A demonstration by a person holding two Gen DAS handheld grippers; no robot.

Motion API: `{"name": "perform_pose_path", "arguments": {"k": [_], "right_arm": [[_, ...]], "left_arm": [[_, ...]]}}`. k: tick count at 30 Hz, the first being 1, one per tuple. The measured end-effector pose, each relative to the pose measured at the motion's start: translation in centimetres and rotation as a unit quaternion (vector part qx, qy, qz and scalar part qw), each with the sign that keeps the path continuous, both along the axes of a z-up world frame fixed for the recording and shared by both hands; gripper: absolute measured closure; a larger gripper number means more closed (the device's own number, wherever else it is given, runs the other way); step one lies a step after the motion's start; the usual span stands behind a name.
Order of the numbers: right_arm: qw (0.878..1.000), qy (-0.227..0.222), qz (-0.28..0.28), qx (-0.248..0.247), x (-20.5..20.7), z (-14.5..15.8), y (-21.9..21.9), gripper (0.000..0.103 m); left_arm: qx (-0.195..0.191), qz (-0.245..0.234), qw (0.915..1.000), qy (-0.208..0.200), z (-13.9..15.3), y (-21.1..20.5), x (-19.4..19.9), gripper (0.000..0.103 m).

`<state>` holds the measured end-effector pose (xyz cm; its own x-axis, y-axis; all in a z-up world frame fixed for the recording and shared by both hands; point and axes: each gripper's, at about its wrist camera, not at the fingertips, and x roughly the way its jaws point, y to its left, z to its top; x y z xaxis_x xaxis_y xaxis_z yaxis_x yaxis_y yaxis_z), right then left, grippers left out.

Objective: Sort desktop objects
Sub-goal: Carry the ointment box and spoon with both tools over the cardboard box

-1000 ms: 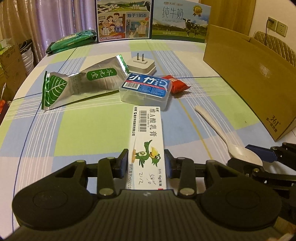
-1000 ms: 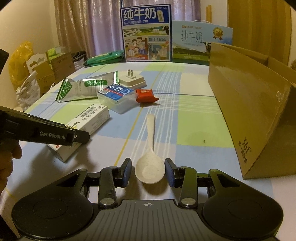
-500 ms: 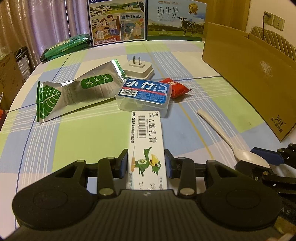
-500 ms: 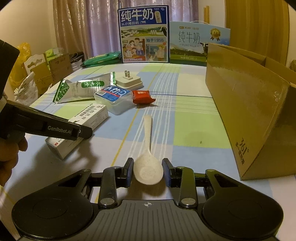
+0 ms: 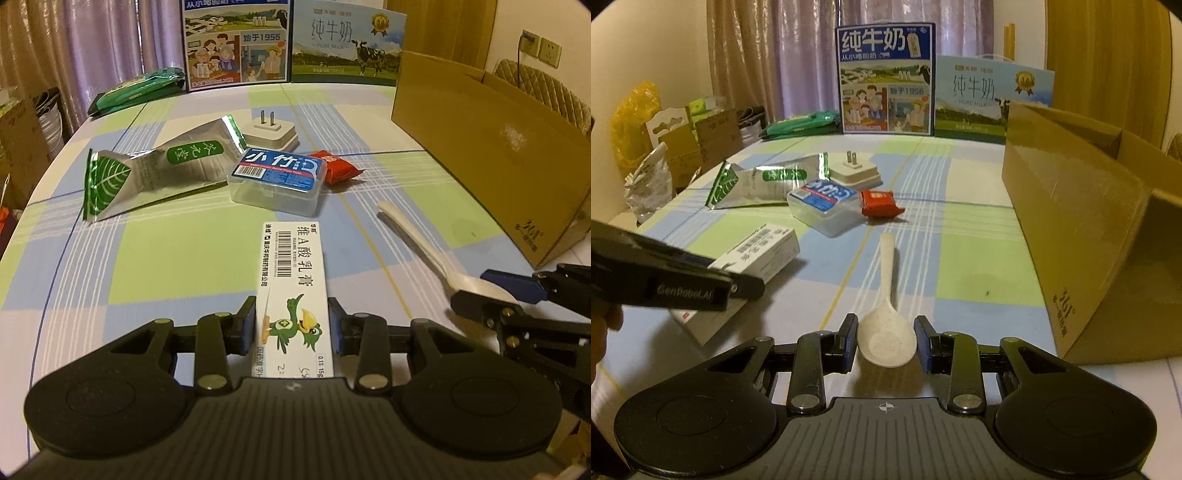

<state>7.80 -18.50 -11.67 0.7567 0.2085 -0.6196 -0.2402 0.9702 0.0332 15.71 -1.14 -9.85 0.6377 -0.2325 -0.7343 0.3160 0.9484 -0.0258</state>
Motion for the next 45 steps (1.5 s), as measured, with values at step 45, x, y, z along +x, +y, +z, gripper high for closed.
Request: {"name": "perform_pose_path", "arguments": {"k": [45], "right_arm": [[0.98,-0.151,-0.131,-0.024,-4.2,13.7,-17.8,0.073]], "left_arm": [[-0.091,-0.142,0.9827,-0.076,13.5,-17.5,-4.0,0.07]]}}
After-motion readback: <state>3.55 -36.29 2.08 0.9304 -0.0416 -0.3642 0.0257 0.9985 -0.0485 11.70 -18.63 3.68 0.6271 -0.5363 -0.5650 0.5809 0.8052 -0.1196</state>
